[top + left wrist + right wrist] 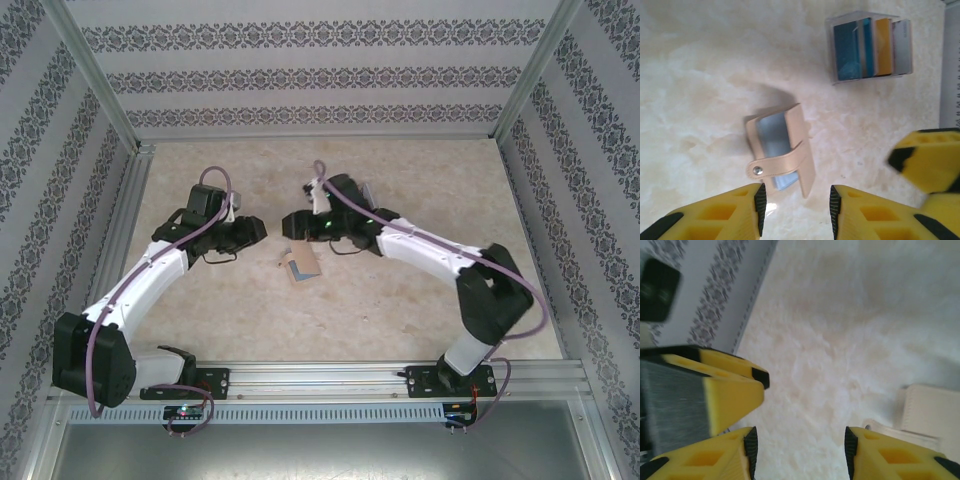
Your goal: Put the credit cards into the card holder
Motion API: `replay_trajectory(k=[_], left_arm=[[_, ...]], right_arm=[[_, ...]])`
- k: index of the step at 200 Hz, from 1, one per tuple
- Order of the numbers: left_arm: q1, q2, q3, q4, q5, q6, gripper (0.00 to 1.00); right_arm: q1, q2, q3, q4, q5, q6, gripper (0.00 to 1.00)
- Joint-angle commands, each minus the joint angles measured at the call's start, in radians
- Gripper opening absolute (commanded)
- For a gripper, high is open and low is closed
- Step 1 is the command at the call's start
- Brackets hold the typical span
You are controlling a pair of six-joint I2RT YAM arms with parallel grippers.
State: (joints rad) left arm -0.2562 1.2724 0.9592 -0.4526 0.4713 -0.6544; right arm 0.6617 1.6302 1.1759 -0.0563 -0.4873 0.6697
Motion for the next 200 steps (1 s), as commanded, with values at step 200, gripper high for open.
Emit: replay_trajectory(k=[200], left_arm=[[-0.249,0.539,0.294,-0.096,-0.121,0.016,0.35]], right_arm=[[-0.148,0.117,-0.186,0.034,-0.038,-0.201,0.52]])
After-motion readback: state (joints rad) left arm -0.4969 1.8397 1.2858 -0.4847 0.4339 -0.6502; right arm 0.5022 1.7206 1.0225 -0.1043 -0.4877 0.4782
